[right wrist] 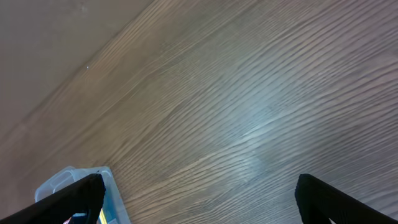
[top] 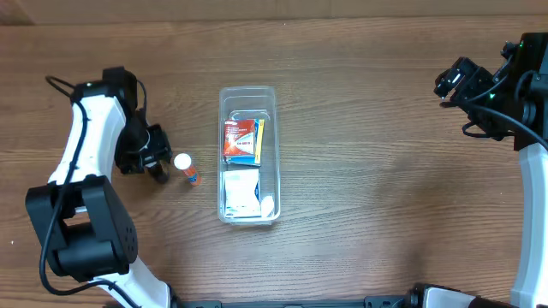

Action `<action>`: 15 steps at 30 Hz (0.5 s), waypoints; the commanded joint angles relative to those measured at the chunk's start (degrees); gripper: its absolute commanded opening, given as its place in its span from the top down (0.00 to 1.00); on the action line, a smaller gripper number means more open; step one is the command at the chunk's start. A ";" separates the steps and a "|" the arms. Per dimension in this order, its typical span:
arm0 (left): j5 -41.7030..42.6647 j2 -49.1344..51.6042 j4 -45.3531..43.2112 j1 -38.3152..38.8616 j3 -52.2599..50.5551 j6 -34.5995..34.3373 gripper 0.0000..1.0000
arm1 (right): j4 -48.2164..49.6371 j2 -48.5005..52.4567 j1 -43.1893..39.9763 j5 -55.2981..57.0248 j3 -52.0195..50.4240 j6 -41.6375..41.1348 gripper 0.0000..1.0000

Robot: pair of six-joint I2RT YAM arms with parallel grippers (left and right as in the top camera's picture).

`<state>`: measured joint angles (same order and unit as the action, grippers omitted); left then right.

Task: Pack container
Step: 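Reach left gripper to the dark brown bottle and grasp it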

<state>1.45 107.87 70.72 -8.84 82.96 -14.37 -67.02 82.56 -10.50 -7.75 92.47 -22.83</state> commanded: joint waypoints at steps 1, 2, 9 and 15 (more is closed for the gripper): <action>-0.42 0.00 -0.98 -0.13 -0.63 1.14 0.44 | 0.26 -0.35 -0.09 -0.50 0.13 0.33 0.00; -0.44 -0.04 -1.11 -0.13 -0.46 1.14 0.45 | 0.26 -0.35 -0.09 -0.50 0.13 0.33 0.00; -0.63 -0.04 -0.50 -0.13 2.36 2.84 0.48 | 0.26 -0.35 -0.09 -0.50 0.13 0.33 0.00; -2.27 -1.25 1.46 -0.13 5.40 2.82 0.47 | 0.26 -0.35 -0.09 -0.50 0.13 0.33 0.00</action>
<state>0.60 107.90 71.99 -8.84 86.06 -13.04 -67.05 82.56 -10.50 -7.75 92.47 -22.81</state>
